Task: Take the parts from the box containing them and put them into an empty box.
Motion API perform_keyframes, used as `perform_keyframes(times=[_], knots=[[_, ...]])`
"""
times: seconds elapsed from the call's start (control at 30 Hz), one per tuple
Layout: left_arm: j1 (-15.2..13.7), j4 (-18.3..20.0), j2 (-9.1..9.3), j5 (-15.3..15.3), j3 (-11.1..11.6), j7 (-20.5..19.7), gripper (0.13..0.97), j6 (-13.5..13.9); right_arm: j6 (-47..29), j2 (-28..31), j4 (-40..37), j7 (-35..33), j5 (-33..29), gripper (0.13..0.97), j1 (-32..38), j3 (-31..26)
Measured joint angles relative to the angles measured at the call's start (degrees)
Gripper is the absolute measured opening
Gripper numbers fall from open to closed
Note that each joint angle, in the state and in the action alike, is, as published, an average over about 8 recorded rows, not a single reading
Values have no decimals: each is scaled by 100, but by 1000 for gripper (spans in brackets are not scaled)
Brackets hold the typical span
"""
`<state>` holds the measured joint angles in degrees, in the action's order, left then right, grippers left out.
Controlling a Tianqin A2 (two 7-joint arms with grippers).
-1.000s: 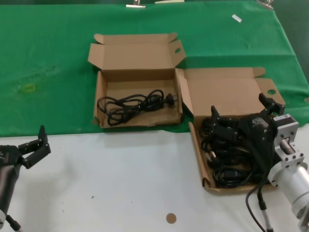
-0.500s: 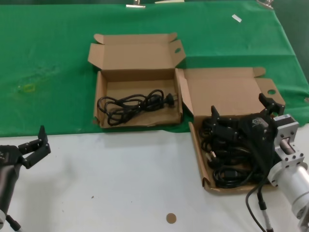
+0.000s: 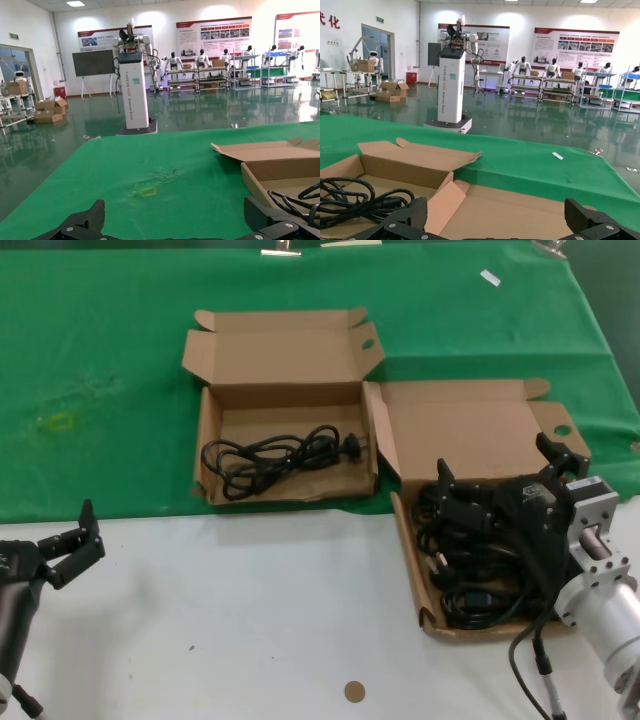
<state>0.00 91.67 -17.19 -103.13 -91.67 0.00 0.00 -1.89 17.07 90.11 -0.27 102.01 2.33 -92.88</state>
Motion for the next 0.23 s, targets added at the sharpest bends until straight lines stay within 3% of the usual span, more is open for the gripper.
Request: perform_keyframes(times=[0.23], knots=[[0,0,0,0,0,0,966,0,0,0,0,0,0,966,0,0]])
